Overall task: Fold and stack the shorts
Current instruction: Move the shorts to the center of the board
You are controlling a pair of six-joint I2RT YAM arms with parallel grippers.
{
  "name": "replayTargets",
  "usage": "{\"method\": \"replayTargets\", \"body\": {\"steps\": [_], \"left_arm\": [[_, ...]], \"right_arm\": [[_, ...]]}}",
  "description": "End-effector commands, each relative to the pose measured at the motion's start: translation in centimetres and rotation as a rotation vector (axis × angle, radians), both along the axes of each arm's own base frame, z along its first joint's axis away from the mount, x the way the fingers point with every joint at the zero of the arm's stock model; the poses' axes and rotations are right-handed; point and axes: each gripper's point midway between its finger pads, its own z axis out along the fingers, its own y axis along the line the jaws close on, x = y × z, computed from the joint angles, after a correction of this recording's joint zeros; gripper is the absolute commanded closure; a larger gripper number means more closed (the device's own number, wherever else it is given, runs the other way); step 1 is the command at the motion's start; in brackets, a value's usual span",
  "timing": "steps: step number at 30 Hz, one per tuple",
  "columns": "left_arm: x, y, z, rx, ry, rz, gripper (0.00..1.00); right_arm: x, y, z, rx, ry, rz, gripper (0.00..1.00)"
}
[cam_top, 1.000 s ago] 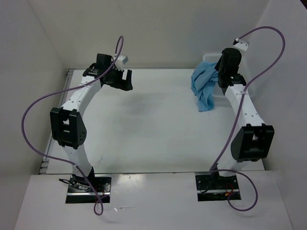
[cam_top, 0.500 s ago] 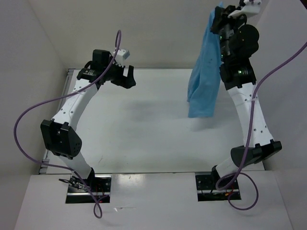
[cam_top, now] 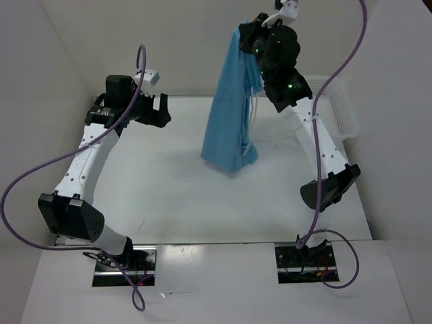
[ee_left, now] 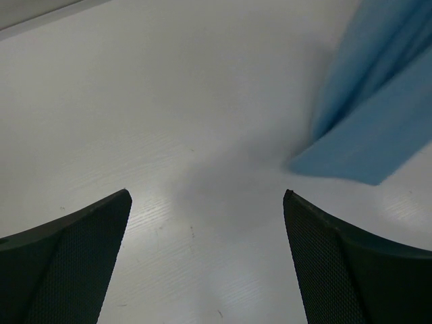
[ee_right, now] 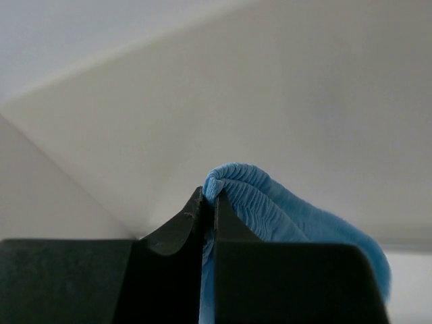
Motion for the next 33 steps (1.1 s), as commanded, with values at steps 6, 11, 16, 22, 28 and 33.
{"method": "replayTargets", "body": {"steps": [6, 11, 16, 22, 28, 33], "left_arm": [[-5.9, -4.2, -8.1, 0.078, 0.226, -0.122, 0.0], [-7.0, -3.6, -20.0, 0.305, 0.384, -0.064, 0.0], [-0.6, -0.3, -20.1, 0.266, 0.331, 0.073, 0.0], [2.8, -2.2, -21.6, 0.228, 0.324, 0.037, 0.0], [2.4, -5.0, -24.5, 0.116, 0.453, -0.093, 0.03], [1.0, -3.6, -28.6, 0.188, 0.568, -0.055, 0.1]], "right_arm": [[0.7, 1.4, -11.7, 0.026, 0.26, 0.02, 1.0], [-1.2, 1.2, -16.7, -0.064, 0.327, 0.04, 1.0], [-2.6, 0.1, -20.3, -0.167, 0.345, 0.031, 1.0], [-3.2, 0.3, -24.3, -0.239, 0.39, 0.062, 1.0], [-2.8, -0.5, -24.7, -0.275, 0.372, 0.046, 1.0], [-1.0, -2.5, -24.9, -0.267, 0.381, -0.002, 1.0]]}}
